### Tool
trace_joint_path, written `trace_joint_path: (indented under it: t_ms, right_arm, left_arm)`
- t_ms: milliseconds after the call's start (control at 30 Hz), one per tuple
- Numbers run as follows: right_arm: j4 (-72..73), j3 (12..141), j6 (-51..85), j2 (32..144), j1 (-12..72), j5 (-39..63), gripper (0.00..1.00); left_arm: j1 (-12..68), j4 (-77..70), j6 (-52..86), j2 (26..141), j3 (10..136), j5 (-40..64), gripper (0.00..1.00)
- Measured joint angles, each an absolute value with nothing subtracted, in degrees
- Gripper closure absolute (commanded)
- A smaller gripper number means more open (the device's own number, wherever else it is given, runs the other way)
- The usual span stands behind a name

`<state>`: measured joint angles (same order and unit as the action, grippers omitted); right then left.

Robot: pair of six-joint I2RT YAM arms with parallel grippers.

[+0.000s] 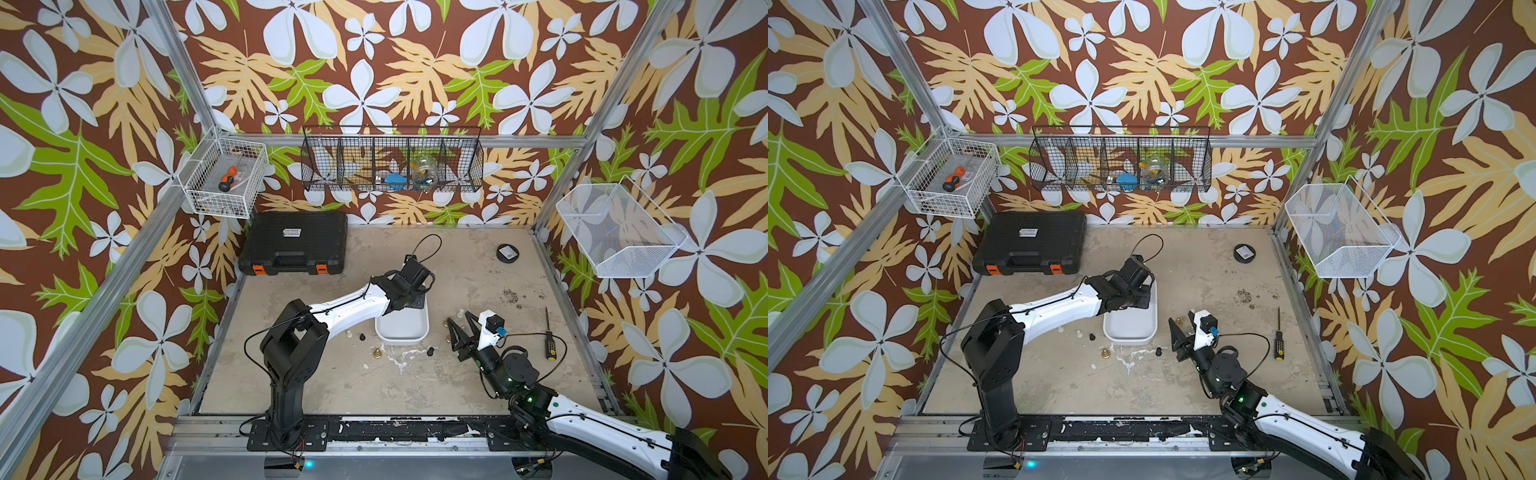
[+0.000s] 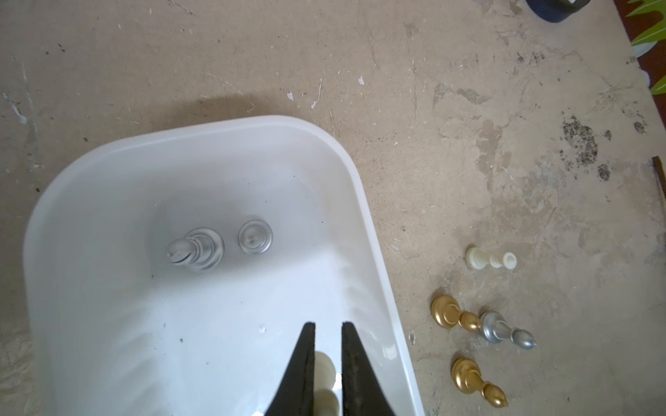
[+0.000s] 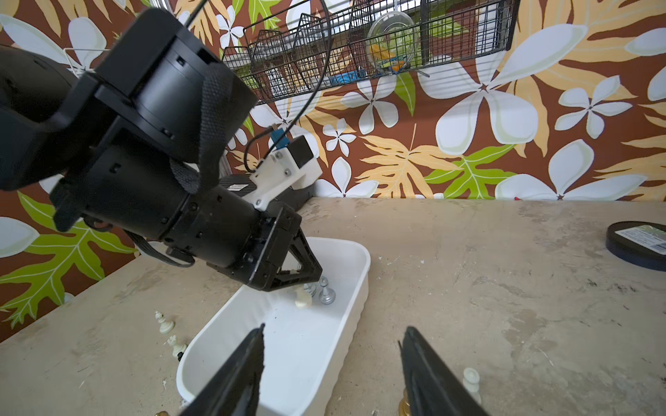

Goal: Put the chess pieces into the storage box
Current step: Place the chess piece in the storage box.

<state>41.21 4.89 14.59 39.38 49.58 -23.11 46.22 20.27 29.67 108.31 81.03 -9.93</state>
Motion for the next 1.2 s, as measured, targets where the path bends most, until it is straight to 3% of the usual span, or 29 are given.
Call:
trace_joint_path:
  t_ms: [1200]
  right_arm:
    - [41.19,4.89,14.61,38.72,49.32,-22.0,0.38]
  left_arm:
    - [45.39,8.4,29.89,116.88,79.07,-14.5,0.9]
